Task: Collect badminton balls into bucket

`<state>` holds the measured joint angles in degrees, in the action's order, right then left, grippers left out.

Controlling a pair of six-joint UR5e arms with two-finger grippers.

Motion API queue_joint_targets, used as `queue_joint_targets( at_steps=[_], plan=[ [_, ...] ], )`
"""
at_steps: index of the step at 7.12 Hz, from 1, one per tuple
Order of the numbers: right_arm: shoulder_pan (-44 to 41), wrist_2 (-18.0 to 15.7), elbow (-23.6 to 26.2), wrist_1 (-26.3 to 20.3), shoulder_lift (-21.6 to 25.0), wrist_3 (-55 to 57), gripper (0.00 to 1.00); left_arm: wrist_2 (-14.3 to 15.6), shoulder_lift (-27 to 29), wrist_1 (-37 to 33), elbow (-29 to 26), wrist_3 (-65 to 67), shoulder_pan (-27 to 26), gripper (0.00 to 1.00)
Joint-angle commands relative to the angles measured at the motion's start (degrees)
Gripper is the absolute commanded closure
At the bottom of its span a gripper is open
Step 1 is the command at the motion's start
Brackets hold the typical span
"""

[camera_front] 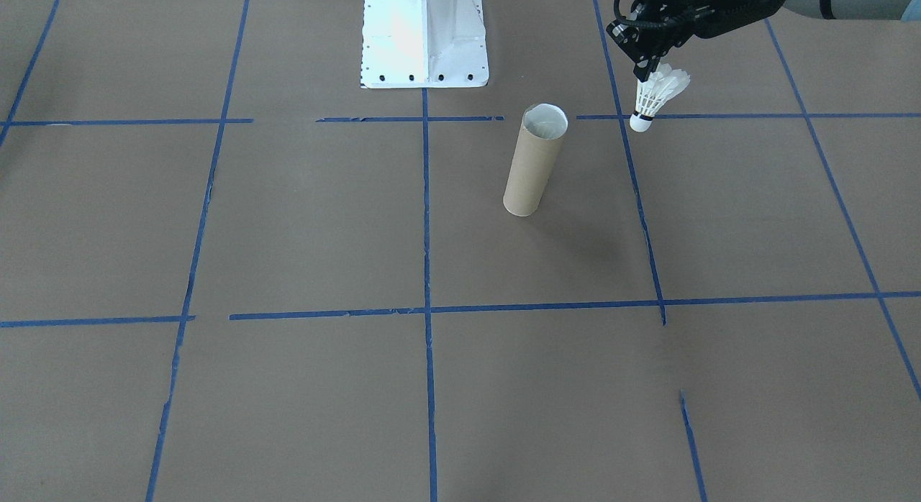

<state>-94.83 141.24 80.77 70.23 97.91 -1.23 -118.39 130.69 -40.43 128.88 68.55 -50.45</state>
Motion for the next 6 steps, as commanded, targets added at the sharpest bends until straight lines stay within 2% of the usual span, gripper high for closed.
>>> queue_joint_targets(
  at_steps=[1,6],
  plan=[
    [0.0,0.0,0.0,0.0,0.0,0.0,0.0,0.0,0.1,0.0,0.1,0.0,0.0,1.0],
    [0.0,0.0,0.0,0.0,0.0,0.0,0.0,-0.1,0.3,0.4,-0.6,-0.6,0.7,1.0]
  ],
)
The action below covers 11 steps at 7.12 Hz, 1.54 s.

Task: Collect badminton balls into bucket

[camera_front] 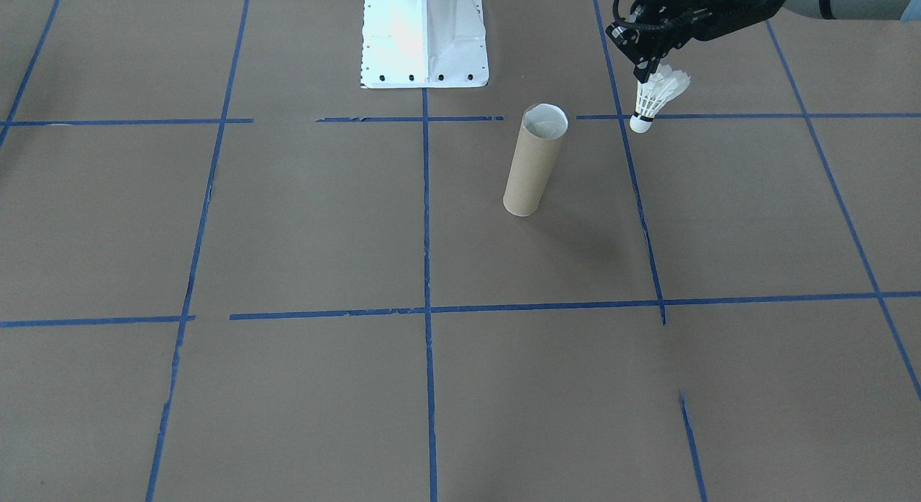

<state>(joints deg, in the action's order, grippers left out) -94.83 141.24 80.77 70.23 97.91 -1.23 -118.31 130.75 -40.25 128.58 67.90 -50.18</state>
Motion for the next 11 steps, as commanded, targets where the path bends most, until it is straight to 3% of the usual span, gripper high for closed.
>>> queue_joint_targets(
  at_steps=[1,5,8,11],
  plan=[
    [0.0,0.0,0.0,0.0,0.0,0.0,0.0,-0.2,1.3,1.5,-1.0,0.1,1.6,1.0],
    [0.0,0.0,0.0,0.0,0.0,0.0,0.0,-0.3,10.6,5.4,-8.2,0.9,6.6,1.0],
    [0.0,0.0,0.0,0.0,0.0,0.0,0.0,0.0,15.6,6.1,-13.8,0.9,7.3,1.0],
    [0.0,0.0,0.0,0.0,0.0,0.0,0.0,0.2,14.7,6.3,-14.1,0.9,9.0,1.0]
  ],
)
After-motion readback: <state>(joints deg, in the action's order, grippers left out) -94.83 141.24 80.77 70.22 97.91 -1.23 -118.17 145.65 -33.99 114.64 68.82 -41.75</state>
